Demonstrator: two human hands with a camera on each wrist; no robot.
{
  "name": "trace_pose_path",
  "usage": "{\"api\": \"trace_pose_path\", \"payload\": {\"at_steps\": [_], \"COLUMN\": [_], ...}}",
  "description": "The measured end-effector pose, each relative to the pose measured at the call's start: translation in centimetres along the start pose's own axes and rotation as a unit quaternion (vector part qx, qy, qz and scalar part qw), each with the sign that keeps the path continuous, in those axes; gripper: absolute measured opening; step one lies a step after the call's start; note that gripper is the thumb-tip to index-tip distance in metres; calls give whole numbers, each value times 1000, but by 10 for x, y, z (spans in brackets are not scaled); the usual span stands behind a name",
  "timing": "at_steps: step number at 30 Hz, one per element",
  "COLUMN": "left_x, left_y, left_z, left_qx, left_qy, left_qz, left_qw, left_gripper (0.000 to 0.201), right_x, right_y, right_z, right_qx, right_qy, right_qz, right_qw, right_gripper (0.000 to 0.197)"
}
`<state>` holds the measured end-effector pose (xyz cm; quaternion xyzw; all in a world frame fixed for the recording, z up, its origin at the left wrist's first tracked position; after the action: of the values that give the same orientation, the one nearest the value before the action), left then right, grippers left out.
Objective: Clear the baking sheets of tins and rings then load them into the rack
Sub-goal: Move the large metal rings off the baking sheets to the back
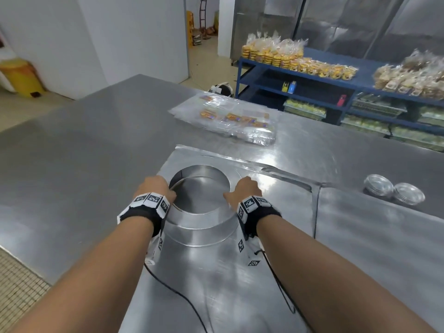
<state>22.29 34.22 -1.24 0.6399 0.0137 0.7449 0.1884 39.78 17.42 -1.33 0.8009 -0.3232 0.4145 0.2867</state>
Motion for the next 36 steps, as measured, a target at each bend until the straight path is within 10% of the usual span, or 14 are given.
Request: {"api": "trace_pose_path", "payload": {"at_steps": [12,16,22,27,32,36], "left_x": [27,26,-10,-28,-24,-45], "left_y": [61,109,153,207,330,378], "left_z": [10,13,18,27,62,72], "left_qx": [27,46,75,123,102,62], "left_qy": [77,156,316,475,581,591], "left_qz": [-27,-40,-106,-168,-269,-282], "left_qw": [996,986,940,855,761,753], "left_gripper": [29,56,123,141,49,28], "right_x": [38,67,113,145,162,170], "right_y": [45,86,159,224,284,322], "right_z": [34,61,118,168,215,252], "right_qx": [-40,-34,3,41,87,133], "right_qy": [-88,-106,-137,-160,-161,-156], "right_qz": [33,66,152,219,262,255], "right_qw": [995,991,979,962,947,945], "right_gripper": [68,75,78,57,57,66]}}
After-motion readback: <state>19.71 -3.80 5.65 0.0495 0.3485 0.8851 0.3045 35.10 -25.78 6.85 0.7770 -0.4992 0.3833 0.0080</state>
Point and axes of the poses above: each hand's wrist, its own y-axis away from the middle knuckle, its own x-axis out of the back of the hand, z = x × y, the point moved 4 cm from there along -y, towards the middle knuckle, and after that the axes turned 9 degrees about x, right-handed, at the moved point
